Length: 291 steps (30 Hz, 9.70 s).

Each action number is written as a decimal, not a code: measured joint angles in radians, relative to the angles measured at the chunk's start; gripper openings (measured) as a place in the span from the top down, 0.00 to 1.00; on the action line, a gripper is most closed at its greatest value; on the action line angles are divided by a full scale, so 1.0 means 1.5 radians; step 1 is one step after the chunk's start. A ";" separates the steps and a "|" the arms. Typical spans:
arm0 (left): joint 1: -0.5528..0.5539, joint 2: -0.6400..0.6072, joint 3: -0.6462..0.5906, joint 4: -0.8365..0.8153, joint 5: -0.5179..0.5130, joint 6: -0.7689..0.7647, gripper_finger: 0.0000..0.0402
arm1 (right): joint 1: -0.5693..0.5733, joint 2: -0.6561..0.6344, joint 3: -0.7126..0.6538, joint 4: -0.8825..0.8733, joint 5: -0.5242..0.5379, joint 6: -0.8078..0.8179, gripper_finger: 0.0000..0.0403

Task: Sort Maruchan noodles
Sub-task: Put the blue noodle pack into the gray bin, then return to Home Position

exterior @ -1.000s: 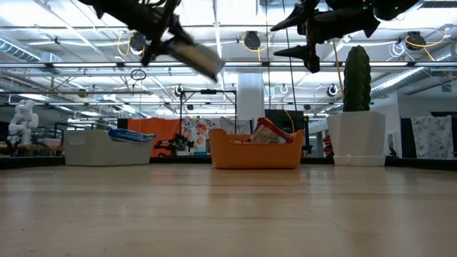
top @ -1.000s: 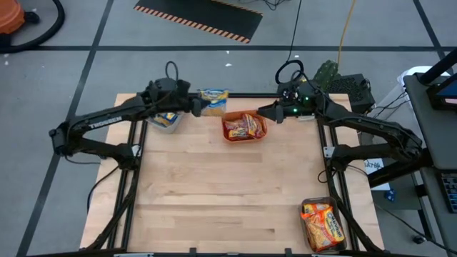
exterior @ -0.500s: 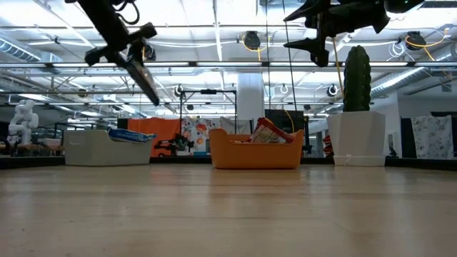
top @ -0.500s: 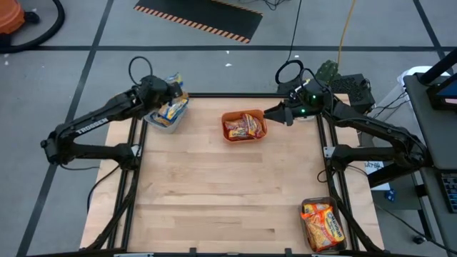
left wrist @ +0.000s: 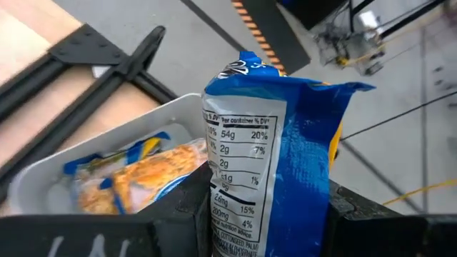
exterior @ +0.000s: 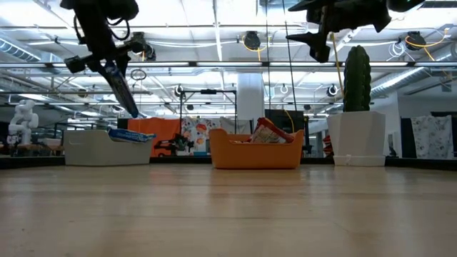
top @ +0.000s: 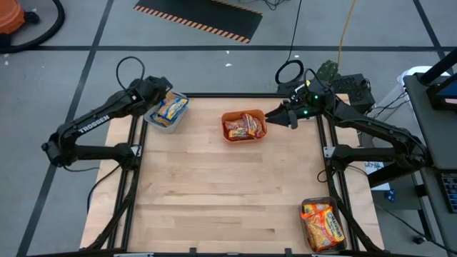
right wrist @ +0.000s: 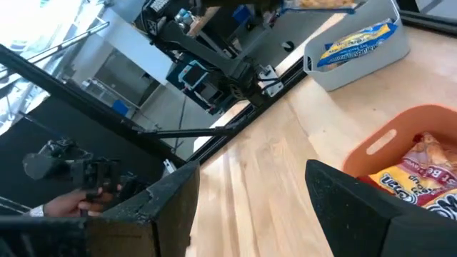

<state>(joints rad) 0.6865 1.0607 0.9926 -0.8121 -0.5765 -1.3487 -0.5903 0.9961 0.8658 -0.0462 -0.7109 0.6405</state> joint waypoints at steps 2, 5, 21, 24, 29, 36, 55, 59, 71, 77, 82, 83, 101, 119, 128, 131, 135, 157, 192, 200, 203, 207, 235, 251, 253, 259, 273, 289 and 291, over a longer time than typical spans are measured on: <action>0.009 0.000 -0.017 0.040 0.000 -0.006 0.64 | 0.000 -0.001 0.000 0.002 0.000 -0.007 0.39; 0.021 0.000 -0.056 0.101 0.024 -0.026 0.64 | 0.000 -0.001 0.000 0.001 0.000 -0.015 0.39; 0.026 -0.001 -0.166 0.167 0.042 -0.127 0.54 | 0.000 -0.001 0.000 -0.008 -0.017 -0.054 0.39; 0.035 -0.001 -0.166 0.164 0.052 -0.114 0.41 | 0.000 0.001 0.000 -0.008 -0.016 -0.062 0.39; 0.048 -0.019 -0.162 0.164 0.080 -0.105 0.21 | -0.006 0.002 0.000 -0.010 -0.016 -0.049 0.39; 0.089 -0.082 -0.122 0.120 0.171 0.019 0.13 | -0.017 0.002 0.000 -0.010 -0.018 -0.035 0.39; 0.058 -0.211 -0.113 0.172 0.342 0.294 0.13 | -0.013 0.000 0.000 0.045 0.026 -0.045 0.43; 0.041 -0.211 -0.113 0.238 0.365 0.493 0.13 | -0.005 -0.001 0.000 0.082 0.052 -0.056 0.52; -0.030 -0.211 -0.113 0.320 0.413 0.608 0.33 | 0.093 -0.001 0.000 0.102 0.213 -0.051 0.95; -0.070 -0.219 -0.113 0.318 0.459 0.672 0.72 | 0.121 -0.001 0.000 0.101 0.221 -0.090 0.98; -0.104 -0.233 -0.113 0.318 0.484 0.721 0.96 | 0.129 -0.001 0.000 0.101 0.229 -0.091 1.00; -0.110 -0.234 -0.113 0.318 0.484 0.721 0.98 | 0.129 -0.001 0.000 0.101 0.229 -0.091 0.99; -0.156 -0.252 -0.115 0.388 0.476 0.759 0.95 | 0.123 -0.007 0.000 0.080 0.229 -0.373 1.00; -0.284 -0.309 -0.222 0.319 0.405 0.803 0.99 | 0.142 -0.081 -0.082 -0.001 0.283 -0.460 1.00; -0.292 -0.403 -0.334 0.388 0.386 0.762 1.00 | 0.142 -0.194 -0.243 0.163 0.310 -0.437 1.00; -0.298 -0.416 -0.361 0.392 0.389 0.747 1.00 | 0.142 -0.221 -0.277 0.177 0.320 -0.438 1.00; -0.298 -0.422 -0.373 0.385 0.389 0.690 1.00 | 0.142 -0.251 -0.317 0.189 0.319 -0.440 1.00; -0.287 -0.425 -0.373 0.266 0.401 0.781 0.95 | 0.142 -0.318 -0.538 0.372 0.372 -0.365 1.00; -0.275 -0.588 -0.520 0.387 0.413 0.794 0.99 | 0.146 -0.341 -0.567 0.397 0.386 -0.346 1.00; -0.275 -0.659 -0.540 0.374 0.413 0.793 1.00 | 0.222 -0.350 -0.567 0.390 0.410 -0.325 1.00; -0.275 -0.675 -0.540 0.370 0.413 0.792 1.00 | 0.261 -0.355 -0.567 0.388 0.478 -0.335 1.00; -0.275 -0.689 -0.540 0.346 0.413 0.788 1.00 | 0.316 -0.363 -0.567 0.383 0.543 -0.351 1.00; -0.276 -0.692 -0.540 0.334 0.438 0.813 1.00 | 0.386 -0.620 -0.567 0.162 0.508 -0.377 1.00; -0.276 -0.692 -0.540 0.323 0.438 0.821 1.00 | 0.386 -0.663 -0.567 0.132 0.525 -0.403 1.00; -0.276 -0.692 -0.540 0.323 0.438 0.821 1.00 | 0.386 -0.663 -0.567 0.131 0.525 -0.402 1.00; -0.276 -0.692 -0.540 0.323 0.455 0.832 1.00 | 0.386 -0.663 -0.567 0.113 0.541 -0.394 1.00; -0.288 -0.692 -0.585 0.423 0.466 0.860 1.00 | 0.386 -0.662 -0.567 0.112 0.596 -0.435 1.00; -0.387 -0.688 -0.654 0.551 0.383 0.858 1.00 | 0.386 -0.662 -0.567 0.112 0.595 -0.435 1.00; -0.407 -0.688 -0.654 0.551 0.378 0.860 1.00 | 0.386 -0.662 -0.567 0.112 0.595 -0.435 1.00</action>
<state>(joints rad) 0.0768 0.0288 0.0109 0.0142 -0.0093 -0.0581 -0.0116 0.0036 0.0151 0.1223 0.1822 -0.0124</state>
